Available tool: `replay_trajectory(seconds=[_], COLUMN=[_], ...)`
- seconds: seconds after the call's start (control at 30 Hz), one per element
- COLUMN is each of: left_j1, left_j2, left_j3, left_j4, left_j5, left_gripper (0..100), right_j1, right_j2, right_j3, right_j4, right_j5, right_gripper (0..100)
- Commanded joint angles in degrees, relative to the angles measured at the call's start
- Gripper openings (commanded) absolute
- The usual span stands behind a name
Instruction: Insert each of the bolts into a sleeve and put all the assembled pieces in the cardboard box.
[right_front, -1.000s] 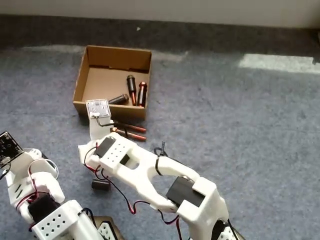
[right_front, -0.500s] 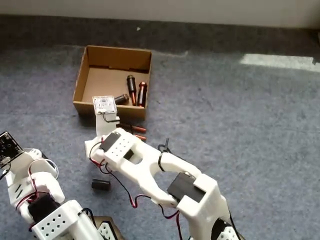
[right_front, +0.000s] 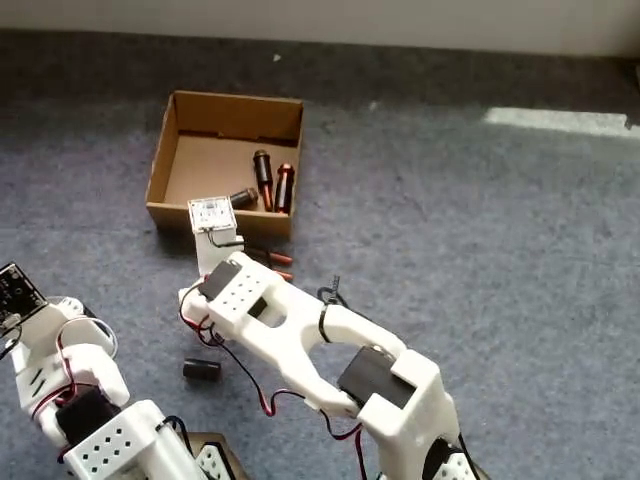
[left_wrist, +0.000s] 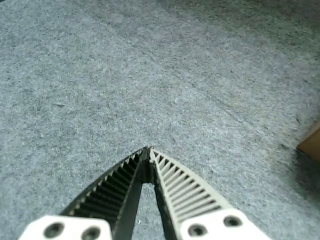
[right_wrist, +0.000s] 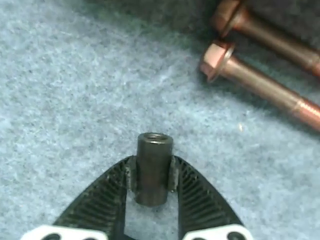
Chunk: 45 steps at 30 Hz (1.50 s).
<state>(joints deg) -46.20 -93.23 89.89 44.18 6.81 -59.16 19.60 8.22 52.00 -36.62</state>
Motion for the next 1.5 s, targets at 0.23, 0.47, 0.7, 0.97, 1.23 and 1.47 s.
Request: replay_trajectory(seconds=[0.23,0.47,0.7,0.97,1.23,1.47], left_j1=[4.26,13.05,26.33,41.45,49.45,49.98], left_j2=[-0.31,-0.31,0.48,18.07,50.51,72.22], left_j3=[-1.19,-1.45,-9.19,-28.44,-44.09,-52.18], left_j4=[-1.23,-0.97,3.52,14.33,17.49,19.87], left_j5=[0.35,-0.88,-5.19,-5.98,-1.93,18.55], left_gripper=[1,1,1,1,1,20], right_j1=[0.48,1.45,15.25,28.00,34.86,36.79], right_j2=[-21.67,-38.90,-56.75,-67.91,-70.20,-70.20], right_j3=[11.38,22.55,36.18,46.46,60.79,65.10], right_j4=[1.63,8.04,9.10,8.13,-6.55,-10.77], right_j5=[8.00,11.25,15.65,16.44,15.91,13.89], right_gripper=[0.5,0.5,0.5,0.5,0.5,0.5])
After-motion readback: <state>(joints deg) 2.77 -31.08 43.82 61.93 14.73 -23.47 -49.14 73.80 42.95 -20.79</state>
